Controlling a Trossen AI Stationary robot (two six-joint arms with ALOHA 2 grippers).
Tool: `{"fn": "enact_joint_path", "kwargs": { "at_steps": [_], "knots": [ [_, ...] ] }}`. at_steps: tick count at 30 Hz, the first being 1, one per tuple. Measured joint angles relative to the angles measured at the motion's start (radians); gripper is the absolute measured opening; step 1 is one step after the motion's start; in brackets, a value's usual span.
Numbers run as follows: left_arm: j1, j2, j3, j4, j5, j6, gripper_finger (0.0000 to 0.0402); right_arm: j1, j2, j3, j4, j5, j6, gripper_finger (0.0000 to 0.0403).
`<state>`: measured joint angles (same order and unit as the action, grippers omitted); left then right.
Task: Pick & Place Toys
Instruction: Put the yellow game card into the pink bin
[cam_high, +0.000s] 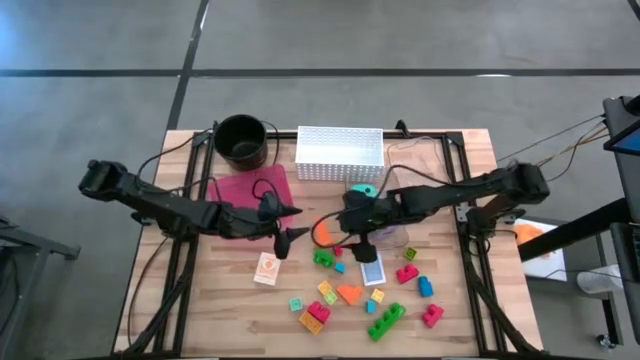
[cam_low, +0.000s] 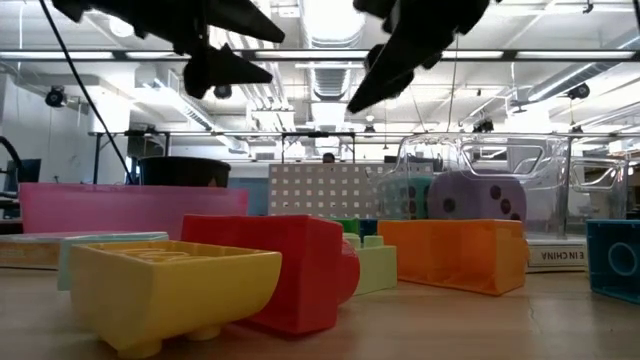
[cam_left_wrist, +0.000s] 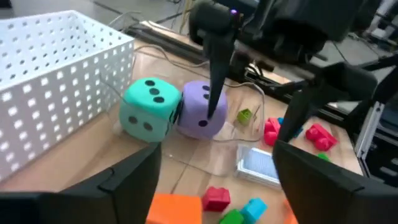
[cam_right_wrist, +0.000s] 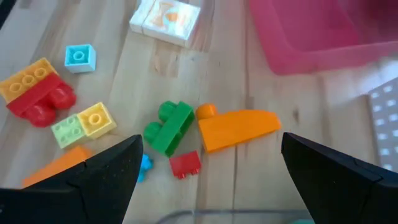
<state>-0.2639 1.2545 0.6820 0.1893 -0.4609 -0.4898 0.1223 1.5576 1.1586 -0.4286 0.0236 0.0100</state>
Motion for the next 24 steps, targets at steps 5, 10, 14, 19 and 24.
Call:
{"fn": "enact_joint_path", "kwargs": {
  "at_steps": [5, 10, 14, 19, 24],
  "knots": [
    [-0.088, 0.012, 0.008, -0.040, -0.068, -0.092, 0.0261, 0.000, -0.112, -0.088, 0.023, 0.002, -0.011, 0.0378],
    [-0.142, 0.092, 0.048, -0.041, -0.071, -0.177, 0.0228, 0.000, -0.211, -0.169, 0.065, 0.003, -0.013, 0.0378],
    [-0.159, 0.187, 0.103, -0.137, -0.063, -0.231, 0.0208, 0.000, -0.282, -0.206, 0.081, 0.003, -0.011, 0.0378],
    [-0.158, 0.285, 0.206, -0.435, -0.001, -0.414, 0.0194, 0.000, -0.339, -0.245, 0.111, 0.002, 0.015, 0.0378],
    [-0.161, 0.352, 0.297, -0.758, 0.088, -0.571, 0.0192, 0.000, -0.353, -0.264, 0.116, 0.001, 0.017, 0.0378]
  ]
}}
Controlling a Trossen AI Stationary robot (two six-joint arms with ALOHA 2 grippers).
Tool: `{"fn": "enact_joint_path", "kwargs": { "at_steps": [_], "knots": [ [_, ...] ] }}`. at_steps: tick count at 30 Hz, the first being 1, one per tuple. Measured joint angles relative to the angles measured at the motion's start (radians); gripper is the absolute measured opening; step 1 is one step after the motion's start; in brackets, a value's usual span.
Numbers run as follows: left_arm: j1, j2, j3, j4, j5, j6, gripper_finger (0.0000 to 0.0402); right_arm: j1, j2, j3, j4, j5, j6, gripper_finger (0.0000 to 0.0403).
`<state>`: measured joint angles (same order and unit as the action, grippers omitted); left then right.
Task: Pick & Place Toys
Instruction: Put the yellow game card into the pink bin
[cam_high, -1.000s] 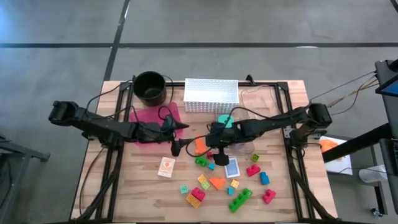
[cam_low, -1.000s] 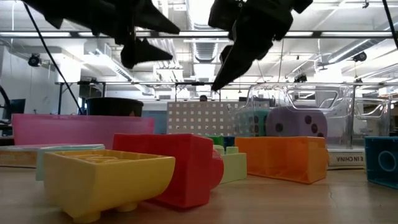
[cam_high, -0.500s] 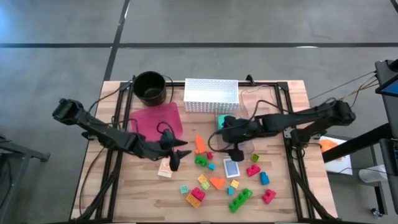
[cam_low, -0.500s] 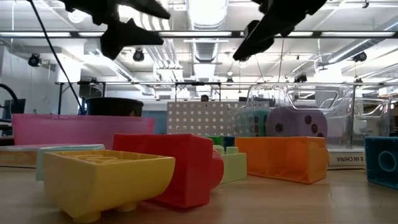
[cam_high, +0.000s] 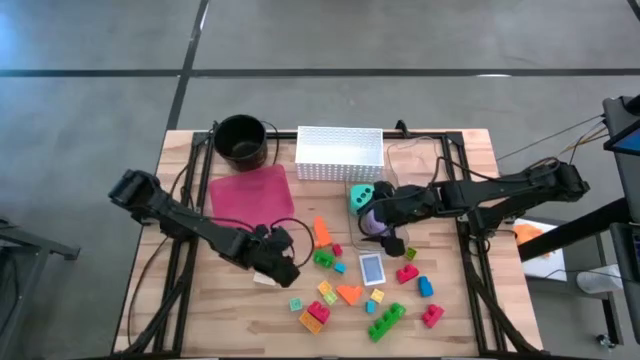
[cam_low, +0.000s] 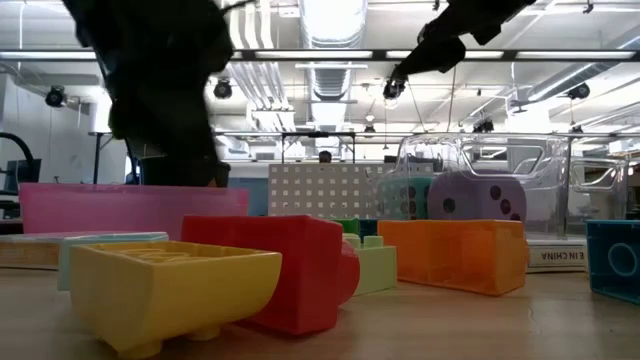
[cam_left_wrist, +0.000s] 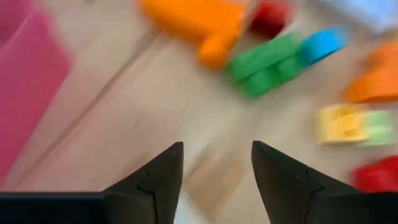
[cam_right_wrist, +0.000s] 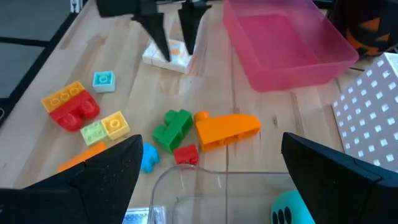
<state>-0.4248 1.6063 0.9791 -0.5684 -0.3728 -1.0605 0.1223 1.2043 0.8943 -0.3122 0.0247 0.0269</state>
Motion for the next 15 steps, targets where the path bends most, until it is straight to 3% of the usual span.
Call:
{"fn": "enact_joint_path", "kwargs": {
  "at_steps": [4, 15],
  "knots": [
    [0.000, 0.020, 0.016, -0.037, 0.047, -0.092, 0.0192, 0.000, 0.005, -0.001, 0.006, 0.000, 0.000, 0.0378],
    [0.001, 0.016, 0.010, -0.037, 0.060, -0.097, 0.0192, 0.000, 0.007, -0.001, 0.004, -0.001, 0.000, 0.0378]
  ]
}}
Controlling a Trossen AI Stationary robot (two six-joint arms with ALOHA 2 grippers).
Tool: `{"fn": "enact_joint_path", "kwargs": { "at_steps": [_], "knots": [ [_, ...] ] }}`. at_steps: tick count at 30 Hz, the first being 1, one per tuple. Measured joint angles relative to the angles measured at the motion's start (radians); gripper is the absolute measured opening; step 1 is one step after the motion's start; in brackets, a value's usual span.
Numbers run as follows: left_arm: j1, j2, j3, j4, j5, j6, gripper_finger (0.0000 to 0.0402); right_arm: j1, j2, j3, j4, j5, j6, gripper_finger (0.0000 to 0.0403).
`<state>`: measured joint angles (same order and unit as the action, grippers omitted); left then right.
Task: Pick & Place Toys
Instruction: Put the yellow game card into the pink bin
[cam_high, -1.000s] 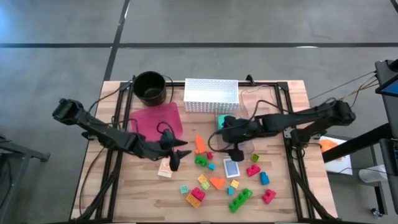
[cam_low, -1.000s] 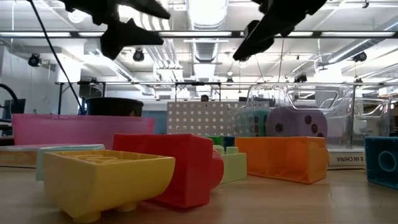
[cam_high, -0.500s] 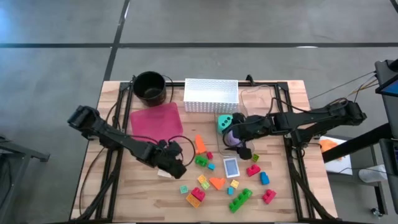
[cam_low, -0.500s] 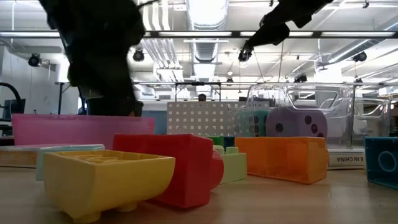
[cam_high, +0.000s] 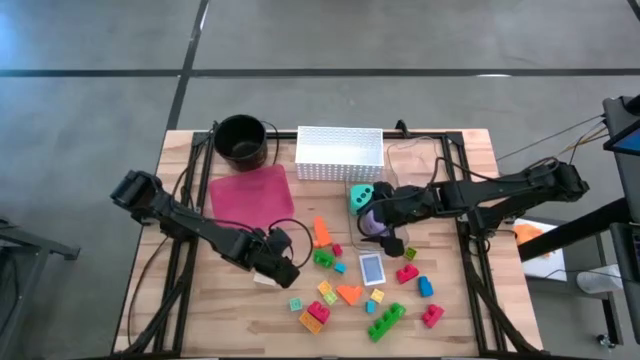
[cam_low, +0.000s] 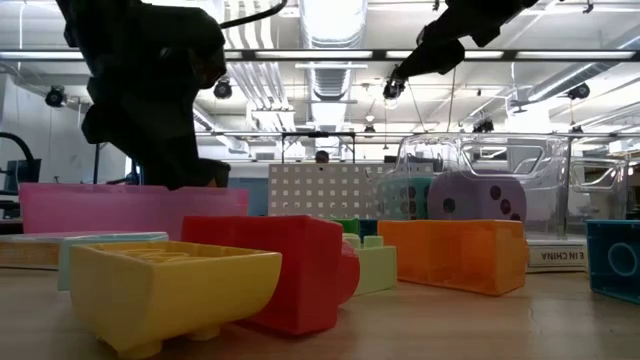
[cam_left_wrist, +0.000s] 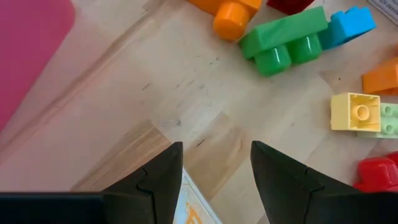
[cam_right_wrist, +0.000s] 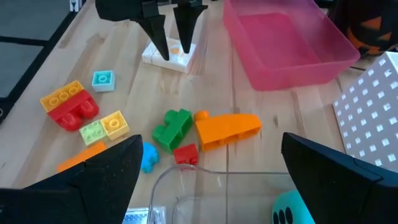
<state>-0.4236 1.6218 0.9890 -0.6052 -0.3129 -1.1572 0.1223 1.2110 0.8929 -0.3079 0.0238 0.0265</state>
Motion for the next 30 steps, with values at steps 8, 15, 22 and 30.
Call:
{"fn": "enact_joint_path", "kwargs": {
  "at_steps": [8, 15, 22, 30],
  "knots": [
    [0.027, 0.000, -0.001, -0.017, 0.096, 0.041, 0.0210, 0.000, 0.000, 0.000, 0.000, 0.000, 0.000, 0.0378],
    [0.035, -0.001, -0.002, -0.084, 0.101, 0.057, 0.0292, 0.000, 0.000, 0.000, 0.000, -0.001, 0.000, 0.0378],
    [0.034, -0.001, -0.002, -0.178, 0.173, -0.026, 0.0369, 0.000, 0.000, 0.000, 0.000, 0.000, 0.000, 0.0378],
    [0.007, 0.003, -0.082, -0.104, 0.230, -0.260, 0.0392, 0.000, 0.000, -0.002, 0.000, -0.001, 0.000, 0.0378]
  ]
}}
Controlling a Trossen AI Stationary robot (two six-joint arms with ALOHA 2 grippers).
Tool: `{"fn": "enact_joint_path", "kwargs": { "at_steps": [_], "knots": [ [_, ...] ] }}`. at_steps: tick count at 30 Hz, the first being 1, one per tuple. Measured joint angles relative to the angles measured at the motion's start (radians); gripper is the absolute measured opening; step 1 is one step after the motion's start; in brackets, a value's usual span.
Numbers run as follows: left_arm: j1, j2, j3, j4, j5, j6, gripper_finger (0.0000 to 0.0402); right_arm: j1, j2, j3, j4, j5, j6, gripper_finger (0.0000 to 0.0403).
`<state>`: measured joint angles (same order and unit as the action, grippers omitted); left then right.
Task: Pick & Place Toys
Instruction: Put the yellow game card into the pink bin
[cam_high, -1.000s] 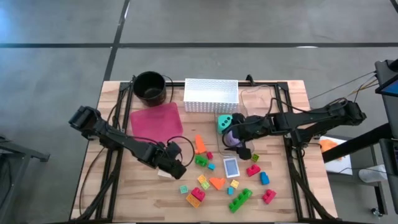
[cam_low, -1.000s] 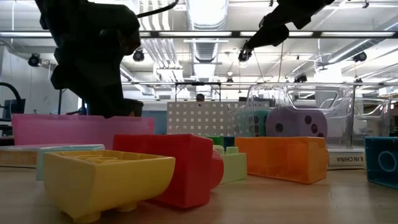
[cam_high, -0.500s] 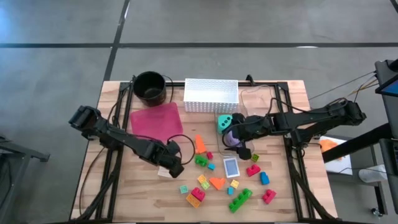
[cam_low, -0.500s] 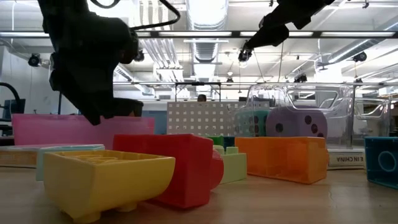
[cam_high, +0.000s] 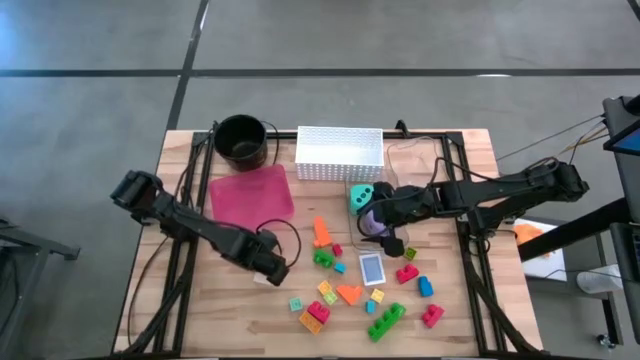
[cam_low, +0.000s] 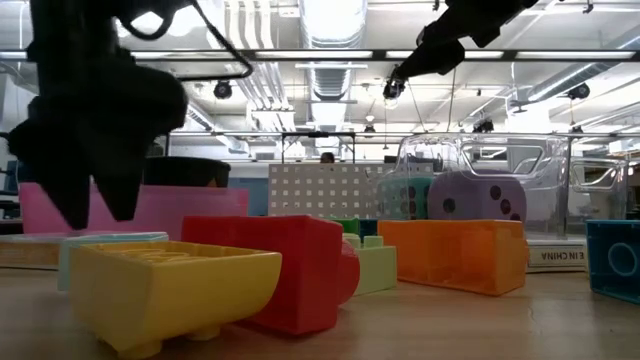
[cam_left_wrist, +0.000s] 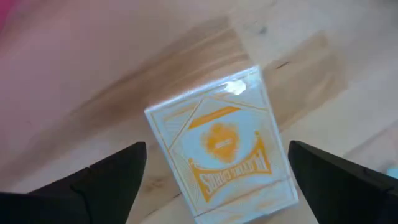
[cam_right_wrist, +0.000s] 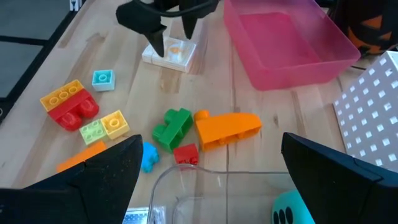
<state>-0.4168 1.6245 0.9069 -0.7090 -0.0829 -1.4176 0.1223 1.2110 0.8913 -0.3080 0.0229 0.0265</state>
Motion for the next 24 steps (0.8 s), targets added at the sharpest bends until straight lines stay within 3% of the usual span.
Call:
{"fn": "enact_joint_path", "kwargs": {
  "at_steps": [7, 24],
  "knots": [
    [-0.007, 0.000, -0.069, 0.236, 0.009, -0.050, 0.0381, 0.000, 0.002, -0.010, -0.001, 0.000, 0.000, 0.0378],
    [-0.016, 0.000, -0.104, 0.269, 0.010, -0.026, 0.0381, 0.000, 0.002, -0.005, 0.000, 0.000, 0.000, 0.0378]
  ]
}}
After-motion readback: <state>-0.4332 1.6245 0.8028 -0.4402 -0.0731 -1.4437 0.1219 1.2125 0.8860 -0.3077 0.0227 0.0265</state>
